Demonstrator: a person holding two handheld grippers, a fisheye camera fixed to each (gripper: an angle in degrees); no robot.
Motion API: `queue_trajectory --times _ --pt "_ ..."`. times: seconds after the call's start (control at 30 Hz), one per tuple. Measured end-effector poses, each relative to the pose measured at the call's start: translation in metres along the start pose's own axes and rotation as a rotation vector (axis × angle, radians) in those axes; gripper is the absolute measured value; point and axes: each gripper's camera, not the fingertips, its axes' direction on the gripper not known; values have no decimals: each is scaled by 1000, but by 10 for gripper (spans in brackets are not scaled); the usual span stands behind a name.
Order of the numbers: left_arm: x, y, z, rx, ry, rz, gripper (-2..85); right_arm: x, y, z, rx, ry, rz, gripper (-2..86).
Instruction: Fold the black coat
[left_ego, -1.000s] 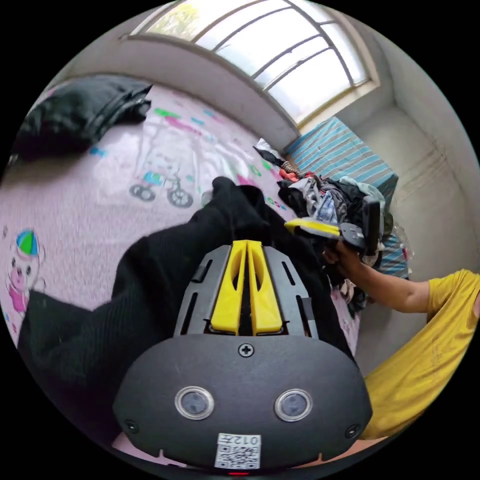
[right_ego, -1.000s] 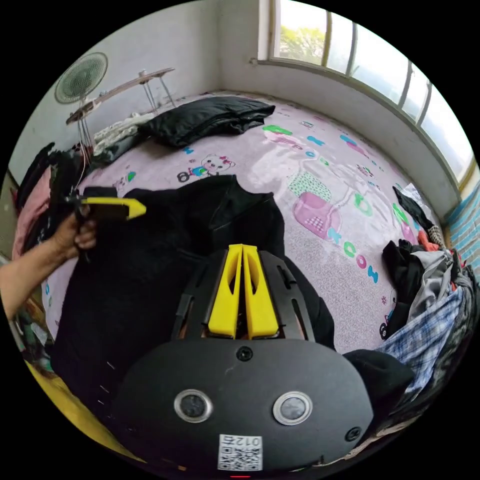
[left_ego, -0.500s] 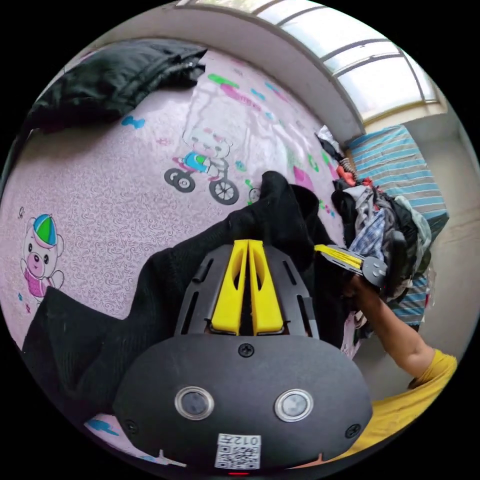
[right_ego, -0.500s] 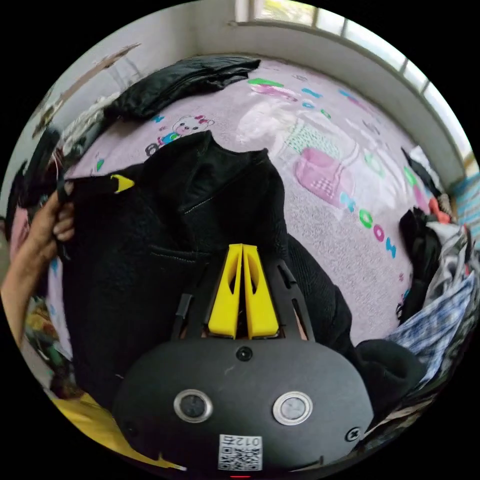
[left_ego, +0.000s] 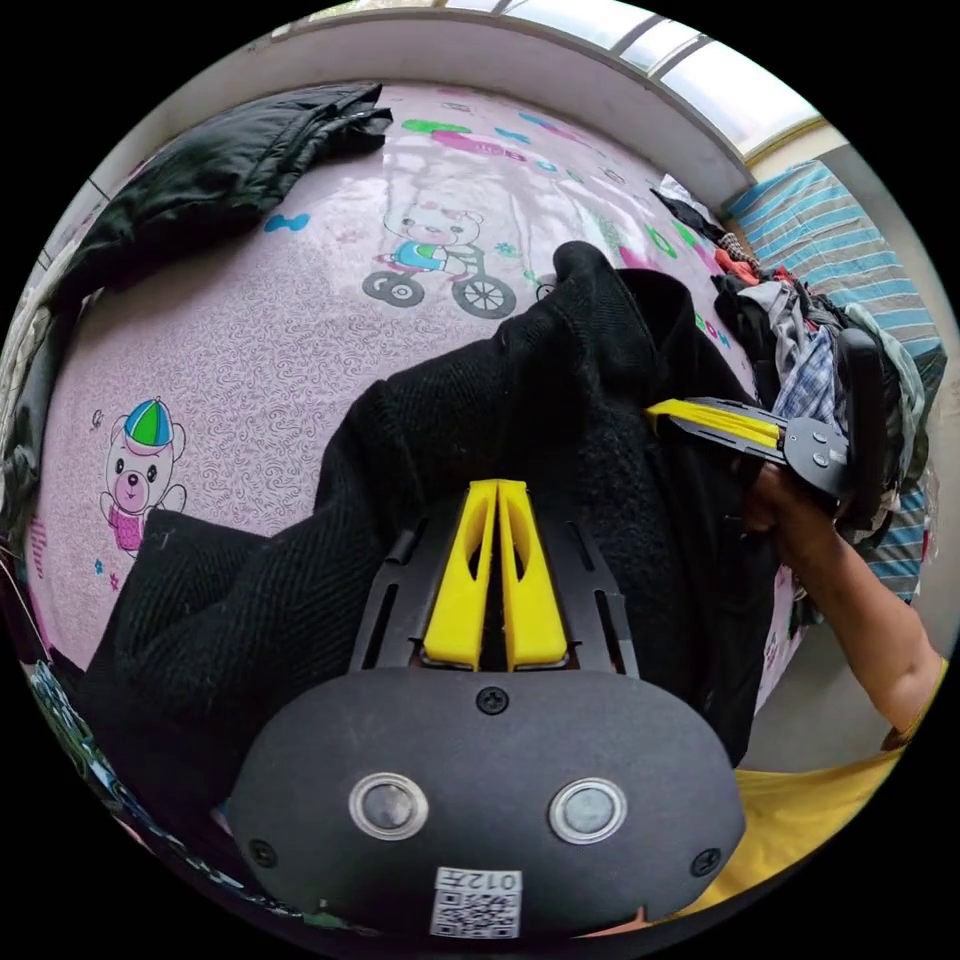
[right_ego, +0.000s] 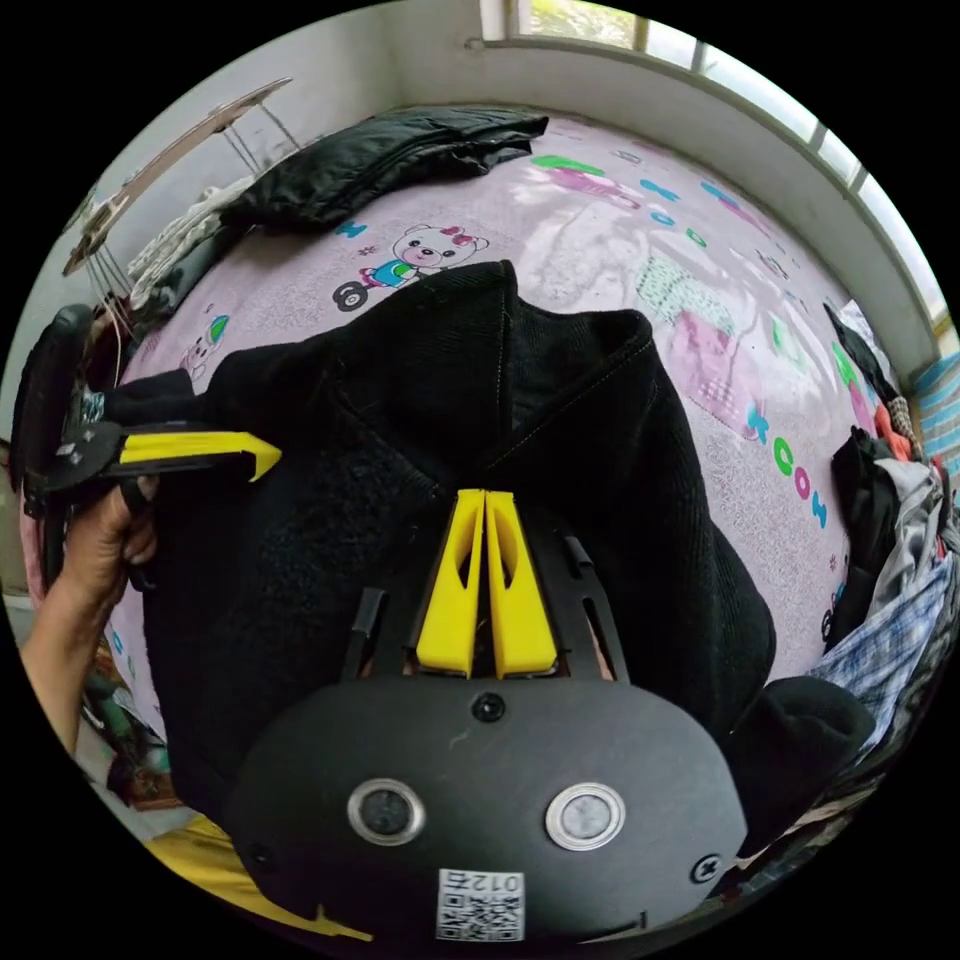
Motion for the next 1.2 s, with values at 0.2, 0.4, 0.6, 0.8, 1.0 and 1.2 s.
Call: queue_trajectory --times 0.2,0.4,0.6,0.8,1.0,1.2 --pt "16 46 -40 150 31 -12 1 -14 61 -57 194 -12 -92 -1" --pt "42 104 -9 42 -102 -10 0 -40 92 -23 47 -57 -144 -1" --pt "50 110 26 73 -196 -13 -1 -38 80 -6 -9 -27 -84 0" --pt "26 117 33 86 37 -93 1 1 87 -14 -28 -229 17 0" --pt "57 149 6 174 126 -58 2 21 150 -63 101 -324 -1 0" --pt "100 172 63 30 13 -26 1 2 192 -48 38 -214 -21 0"
